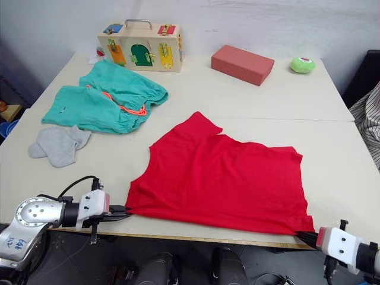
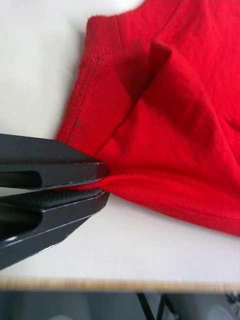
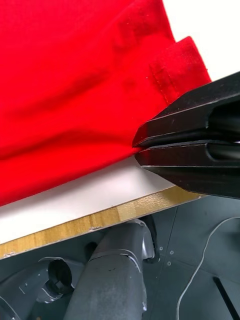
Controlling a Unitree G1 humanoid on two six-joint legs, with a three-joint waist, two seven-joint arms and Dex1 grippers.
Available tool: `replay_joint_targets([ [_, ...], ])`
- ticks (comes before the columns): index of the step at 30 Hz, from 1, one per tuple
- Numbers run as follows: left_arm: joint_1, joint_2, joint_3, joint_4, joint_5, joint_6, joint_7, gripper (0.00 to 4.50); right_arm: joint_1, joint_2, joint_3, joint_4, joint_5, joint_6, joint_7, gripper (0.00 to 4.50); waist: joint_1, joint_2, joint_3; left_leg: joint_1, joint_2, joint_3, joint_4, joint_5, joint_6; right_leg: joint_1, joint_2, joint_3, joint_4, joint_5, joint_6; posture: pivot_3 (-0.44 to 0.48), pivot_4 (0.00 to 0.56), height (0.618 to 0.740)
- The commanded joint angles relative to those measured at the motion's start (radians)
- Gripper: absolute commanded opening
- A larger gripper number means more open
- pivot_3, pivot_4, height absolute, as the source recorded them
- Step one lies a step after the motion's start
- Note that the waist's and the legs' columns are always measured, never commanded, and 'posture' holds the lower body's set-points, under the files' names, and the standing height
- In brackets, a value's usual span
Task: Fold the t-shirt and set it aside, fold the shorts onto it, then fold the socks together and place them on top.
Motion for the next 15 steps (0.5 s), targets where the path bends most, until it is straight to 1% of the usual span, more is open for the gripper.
replay_joint_targets([
  [1,0.055,0.017,0.057,-0.068,0.009,0.015,0.033,0.01,0.01,-0.012,-0.024,0.058,-0.013,-0.023,-0.012,0.0,0.0,0.0,0.0,0.0,0.0,0.0,0.0,0.0,0.0,0.0,0.0,0.0,0.0,0.0,0.0,0.0,0.15,0.74],
  [6,0.156,-0.015,0.101,-0.173,-0.004,0.09,0.109,0.01,0.012,-0.007,-0.012,0.084,0.024,-0.009,0.002,0.0,0.001,-0.001,0.001,0.0,0.0,0.0,0.0,0.0,0.0,0.001,0.0,0.0,-0.001,0.0,0.0,0.0,0.15,0.74],
  [13,0.206,-0.032,0.122,-0.208,0.011,0.074,0.142,0.01,0.025,0.0,-0.001,0.075,0.054,-0.005,0.018,0.0,0.003,-0.002,0.0,0.0,0.0,-0.001,0.0,0.0,0.0,0.001,0.0,0.0,-0.001,0.0,0.0,0.0,0.15,0.74],
  [15,0.217,-0.034,0.128,-0.215,-0.006,0.082,0.138,0.01,0.026,0.004,-0.005,0.074,0.063,0.018,0.01,0.0,0.003,-0.002,0.0,0.0,0.0,-0.001,0.0,0.0,0.0,0.001,0.0,0.0,-0.001,0.0,0.0,0.0,0.15,0.74],
])
